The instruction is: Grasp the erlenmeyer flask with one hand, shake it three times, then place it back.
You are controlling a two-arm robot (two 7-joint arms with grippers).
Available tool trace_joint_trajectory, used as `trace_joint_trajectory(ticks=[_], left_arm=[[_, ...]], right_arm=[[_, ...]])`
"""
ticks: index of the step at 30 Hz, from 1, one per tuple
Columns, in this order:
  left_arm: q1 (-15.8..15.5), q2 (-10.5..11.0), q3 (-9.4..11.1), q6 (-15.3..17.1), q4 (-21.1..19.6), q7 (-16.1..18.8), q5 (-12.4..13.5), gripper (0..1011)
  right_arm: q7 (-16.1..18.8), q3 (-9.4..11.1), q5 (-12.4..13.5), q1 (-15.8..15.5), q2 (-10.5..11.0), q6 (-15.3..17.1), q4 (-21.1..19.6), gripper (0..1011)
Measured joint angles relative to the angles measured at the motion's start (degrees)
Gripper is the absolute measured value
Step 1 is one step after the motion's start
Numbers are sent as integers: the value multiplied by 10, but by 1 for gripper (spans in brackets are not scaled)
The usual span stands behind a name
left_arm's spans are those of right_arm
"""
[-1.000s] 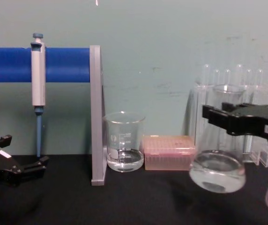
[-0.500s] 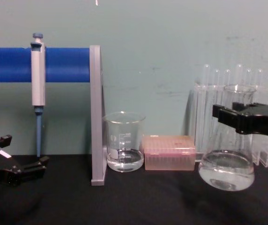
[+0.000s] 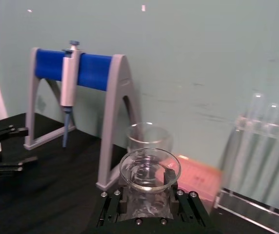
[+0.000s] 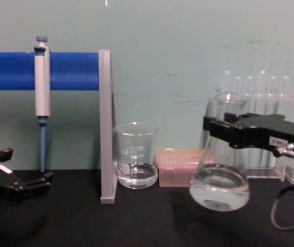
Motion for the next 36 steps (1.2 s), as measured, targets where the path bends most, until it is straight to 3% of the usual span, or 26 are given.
trace_joint_trajectory(ticks=[25, 36], left_arm=[[0, 0, 0, 0, 0, 0, 0, 1001], [0, 0, 0, 0, 0, 0, 0, 1001]], right_arm=[[75, -87, 32, 40, -3, -3, 22, 451], [85, -109, 44, 50, 1, -10, 26, 451]])
